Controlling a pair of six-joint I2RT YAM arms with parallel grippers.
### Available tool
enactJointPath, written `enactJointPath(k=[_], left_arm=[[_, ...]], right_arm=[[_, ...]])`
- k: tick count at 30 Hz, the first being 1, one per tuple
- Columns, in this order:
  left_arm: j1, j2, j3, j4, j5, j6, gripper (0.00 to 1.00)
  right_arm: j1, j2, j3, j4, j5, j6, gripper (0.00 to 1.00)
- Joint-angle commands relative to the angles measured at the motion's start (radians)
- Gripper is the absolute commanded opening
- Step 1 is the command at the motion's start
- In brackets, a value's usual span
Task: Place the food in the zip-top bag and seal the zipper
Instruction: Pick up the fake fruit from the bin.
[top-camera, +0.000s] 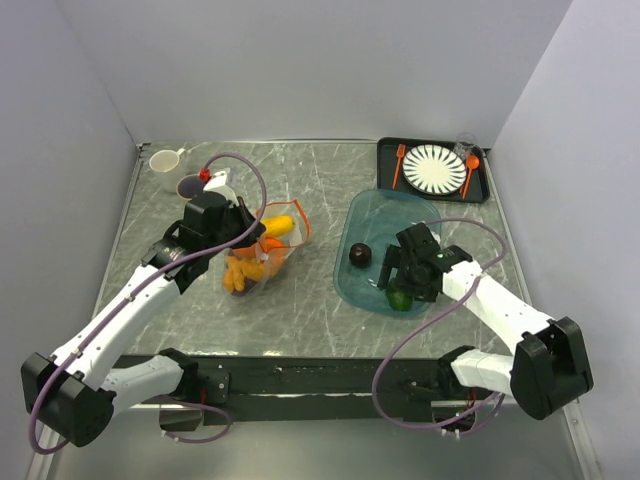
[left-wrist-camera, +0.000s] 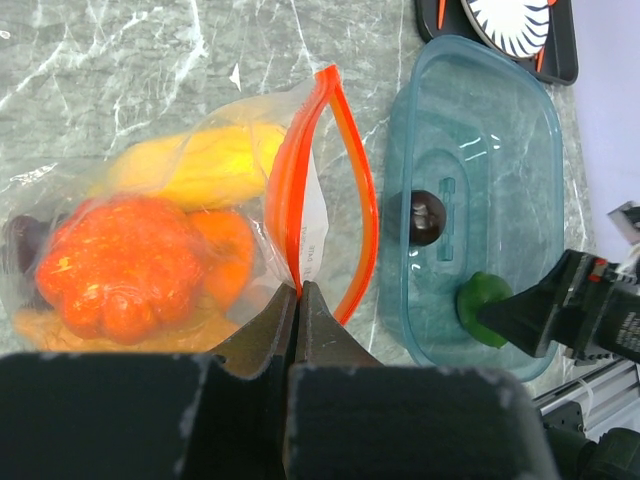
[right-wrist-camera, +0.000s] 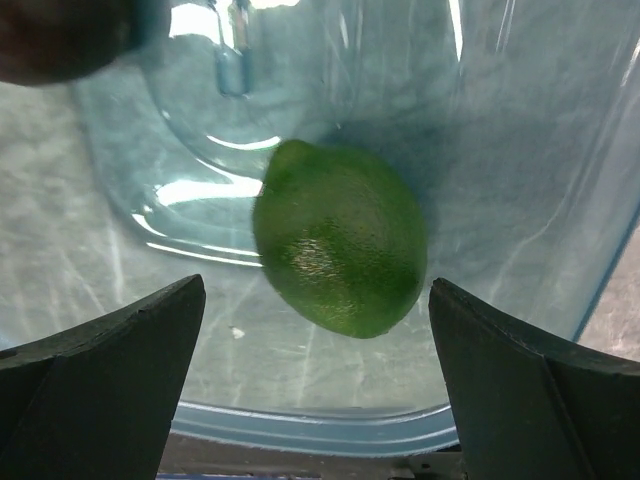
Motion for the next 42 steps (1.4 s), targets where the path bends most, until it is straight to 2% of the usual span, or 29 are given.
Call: enactJointPath(k=[1, 4, 6, 8, 11, 16, 23, 28, 31, 33, 34, 42], left_arm=[[-0.003, 0.005, 0.015, 0.040, 0.023, 0.006, 0.01], [-0.003, 0.011, 0.021, 0.038, 0.027, 0.008, 0.01], [-0.003, 0.017, 0.029, 0.034, 0.025, 0.011, 0.01], [-0.003, 0.017, 0.033, 0.028, 0.022, 0.012, 0.01], [-0.003, 0.009, 0.027, 0.026, 0.022, 0.009, 0.01], [-0.003, 0.011, 0.029, 0.022, 0.022, 0.011, 0.01], [-0.003, 0.017, 0.038, 0.023, 0.027, 0.012, 0.01], [-0.003, 0.012, 0.038, 0.015, 0.023, 0.015, 0.01], [-0.003, 0.006, 0.038, 0.014, 0.022, 0.011, 0.01], [-0.003, 0.003, 0.033, 0.015, 0.023, 0.008, 0.01], [-0.003, 0.003, 0.030, 0.015, 0.022, 0.005, 0.01], [-0.003, 0.012, 0.032, 0.012, 0.022, 0.011, 0.01]], right_arm=[[0.001, 0.017, -0.047, 0.055, -0.025, 0.001, 1.00], [0.001, 0.011, -0.069, 0.092, -0.056, 0.009, 1.00], [0.002, 0.017, -0.072, 0.120, -0.053, 0.018, 0.92], [0.002, 0.035, -0.067, 0.129, -0.042, 0.016, 0.75], [0.002, 0.055, -0.043, 0.135, -0.026, 0.012, 0.63], [-0.013, 0.082, 0.022, 0.154, 0.021, -0.004, 0.60], [-0.075, 0.242, 0.163, 0.209, 0.051, -0.065, 0.60], [-0.099, 0.313, 0.221, 0.285, 0.054, -0.114, 0.67], [-0.114, 0.387, 0.263, 0.290, 0.033, -0.129, 0.88], [-0.122, 0.407, 0.287, 0.293, 0.012, -0.132, 0.92], [-0.130, 0.414, 0.293, 0.293, 0.001, -0.129, 0.99], [-0.136, 0.321, 0.321, 0.295, 0.016, -0.100, 1.00]])
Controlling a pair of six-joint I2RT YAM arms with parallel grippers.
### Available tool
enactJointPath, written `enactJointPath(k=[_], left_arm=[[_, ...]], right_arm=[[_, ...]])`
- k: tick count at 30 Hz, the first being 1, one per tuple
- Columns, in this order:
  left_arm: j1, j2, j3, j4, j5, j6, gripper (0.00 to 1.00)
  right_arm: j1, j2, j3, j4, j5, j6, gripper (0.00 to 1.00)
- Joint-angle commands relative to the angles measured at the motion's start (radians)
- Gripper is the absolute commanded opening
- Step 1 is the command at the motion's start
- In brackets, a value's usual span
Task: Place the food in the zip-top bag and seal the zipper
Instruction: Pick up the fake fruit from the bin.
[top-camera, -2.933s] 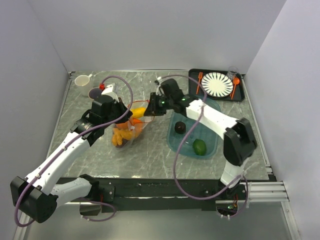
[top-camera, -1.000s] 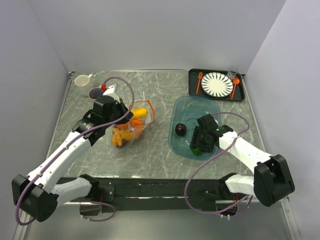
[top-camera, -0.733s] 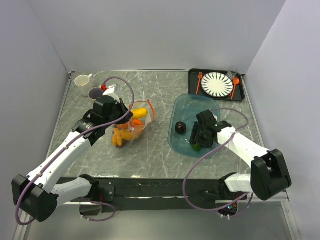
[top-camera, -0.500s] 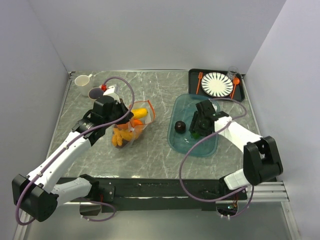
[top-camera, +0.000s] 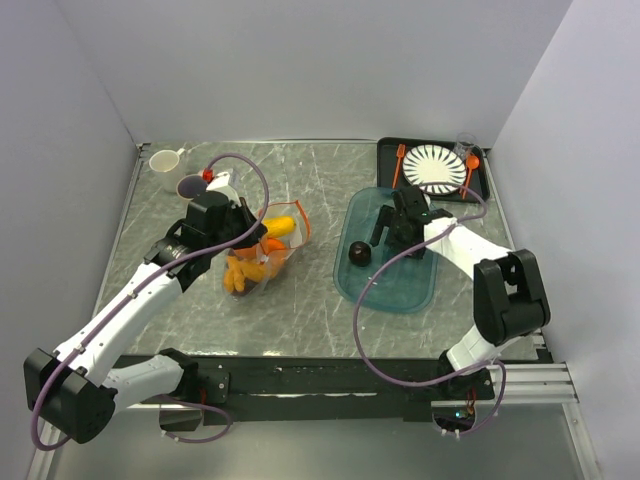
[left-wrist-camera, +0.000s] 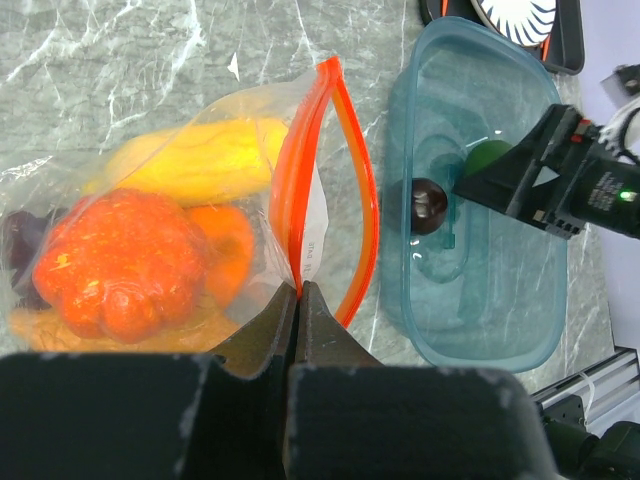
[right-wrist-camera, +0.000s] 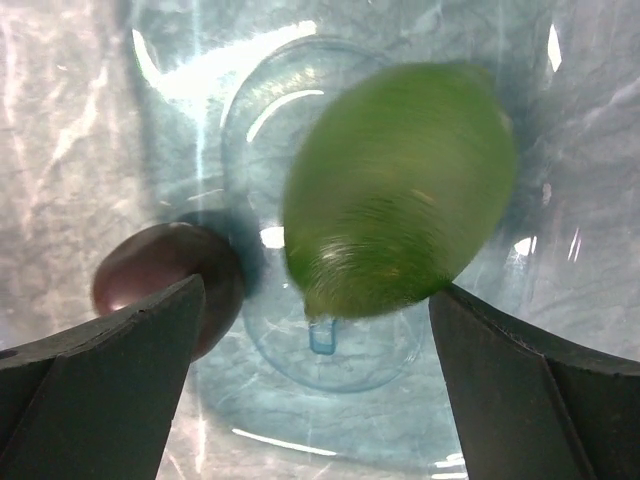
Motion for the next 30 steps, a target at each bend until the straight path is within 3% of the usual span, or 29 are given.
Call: enactJointPath(k=[1, 5, 9, 15, 30], left_arm=[[-0.003, -0.005, 0.031, 0.017, 0.008, 0.011, 0.01], [-0.003, 0.001, 0.028, 0.026, 0.008, 0.009, 0.01], [-0.003, 0.006, 0.031, 0.026, 0.008, 0.009, 0.01], [-0.003, -0.002, 0.028, 0.019, 0.008, 0.015, 0.01], [-0.003, -0.003, 0.023, 0.019, 0.008, 0.012, 0.01]], right_arm=[[-0.007, -0.121, 0.064, 0.029, 0.037, 0.012, 1.00], [-0.007, -0.186, 0.058, 0.077, 0.037, -0.086, 1.00], [-0.024, -0.154, 0.128, -0.066, 0.131, -0.039, 1.00], [-0.039, -0.203, 0.046, 0.006, 0.119, -0.020, 1.00], [-0.091, -0.005, 0.211, -0.080, 0.126, -0.088, 1.00]])
